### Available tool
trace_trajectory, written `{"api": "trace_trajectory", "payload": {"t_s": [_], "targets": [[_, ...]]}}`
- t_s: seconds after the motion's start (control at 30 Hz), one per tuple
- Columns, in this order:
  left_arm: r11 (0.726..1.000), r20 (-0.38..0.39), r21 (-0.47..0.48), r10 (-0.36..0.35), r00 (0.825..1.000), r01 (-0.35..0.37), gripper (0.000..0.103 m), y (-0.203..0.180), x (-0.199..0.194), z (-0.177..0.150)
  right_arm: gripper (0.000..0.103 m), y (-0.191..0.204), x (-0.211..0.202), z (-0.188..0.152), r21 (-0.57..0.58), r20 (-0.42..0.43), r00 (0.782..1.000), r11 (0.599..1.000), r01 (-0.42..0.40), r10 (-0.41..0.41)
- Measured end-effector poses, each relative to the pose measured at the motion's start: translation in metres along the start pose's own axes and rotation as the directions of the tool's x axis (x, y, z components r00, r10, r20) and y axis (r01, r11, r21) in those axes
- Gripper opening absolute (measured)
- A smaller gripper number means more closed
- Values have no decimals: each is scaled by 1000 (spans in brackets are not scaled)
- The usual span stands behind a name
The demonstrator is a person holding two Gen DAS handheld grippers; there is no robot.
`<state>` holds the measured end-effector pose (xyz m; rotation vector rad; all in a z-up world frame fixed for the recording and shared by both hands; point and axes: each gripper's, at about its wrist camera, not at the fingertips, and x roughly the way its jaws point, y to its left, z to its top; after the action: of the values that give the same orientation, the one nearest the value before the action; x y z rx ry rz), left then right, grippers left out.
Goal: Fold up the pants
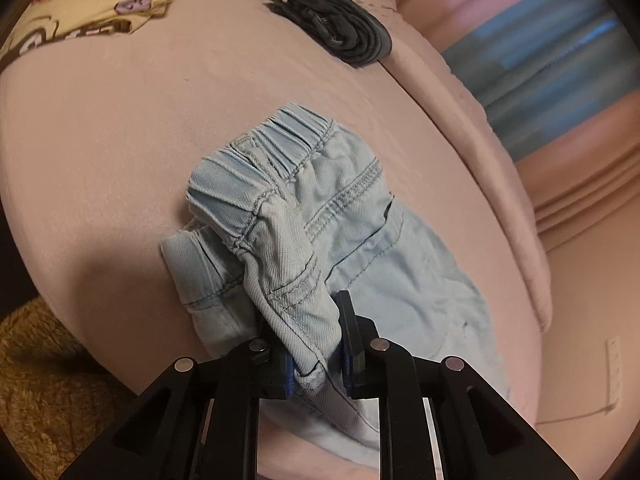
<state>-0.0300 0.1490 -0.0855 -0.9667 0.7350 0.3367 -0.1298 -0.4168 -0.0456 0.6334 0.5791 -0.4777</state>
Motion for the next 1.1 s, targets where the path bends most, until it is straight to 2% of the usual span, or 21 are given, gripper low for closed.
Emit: {"api": "trace_trajectory", "payload": {"t_s": [0.07, 0.27, 0.33, 0.4, 0.43, 0.53, 0.67, 0.7, 0.77, 0.83, 0.9, 1.0, 1.1], "targets": [[1000, 0, -1, -2, 1000, 2, 19, 2, 1, -1, 47, -8, -5, 3, 36, 27, 1000, 999, -7, 6], [1000, -1, -6, -10, 1000, 10, 19, 2, 2, -2, 45, -20, 1, 16, 78, 27, 999, 997, -22, 20], [1000, 1, 6, -6, 1000, 6, 20, 1, 2, -2, 34, -20, 3, 18, 88, 34, 999, 996, -34, 31], [1000, 0, 8, -7, 1000, 7, 20, 1, 3, 0, 16, -20, 1, 22, 85, 45, 999, 996, -25, 21], [1000, -1, 9, -7, 1000, 7, 20, 2, 2, -1, 15, -18, 0, 25, 80, 46, 998, 996, -35, 31], [1000, -4, 18, -2, 1000, 2, 20, 1, 0, 0, 12, 4, -12, 41, -10, 73, 996, 999, -48, 49], [999, 1, 40, 16, 1000, -16, 20, -1, -2, -2, 12, 35, -39, 59, -135, 159, 976, 983, -128, 149], [999, -1, 40, 16, 1000, -16, 20, -1, -2, -2, 12, 35, -40, 59, -148, 165, 976, 982, -120, 144], [999, -8, 41, 14, 1000, -13, 20, 0, -2, -2, 12, 27, -33, 54, -142, 149, 984, 987, -74, 95], [999, -12, 44, 15, 1000, -14, 20, 0, -2, -1, 13, 2, -8, 40, -69, 63, 998, 998, -5, 10], [998, -15, 54, 22, 1000, -21, 20, 0, -2, -1, 11, -24, 16, 26, -6, -18, 1000, 1000, 22, -22], [997, -15, 73, 39, 999, -38, 21, -4, -2, 0, 11, -35, 14, 23, 17, 6, 999, 999, -38, 38], [996, -13, 81, 46, 999, -44, 21, -5, -1, 0, 12, -20, 10, 35, -24, -2, 1000, 1000, 0, 0]]}}
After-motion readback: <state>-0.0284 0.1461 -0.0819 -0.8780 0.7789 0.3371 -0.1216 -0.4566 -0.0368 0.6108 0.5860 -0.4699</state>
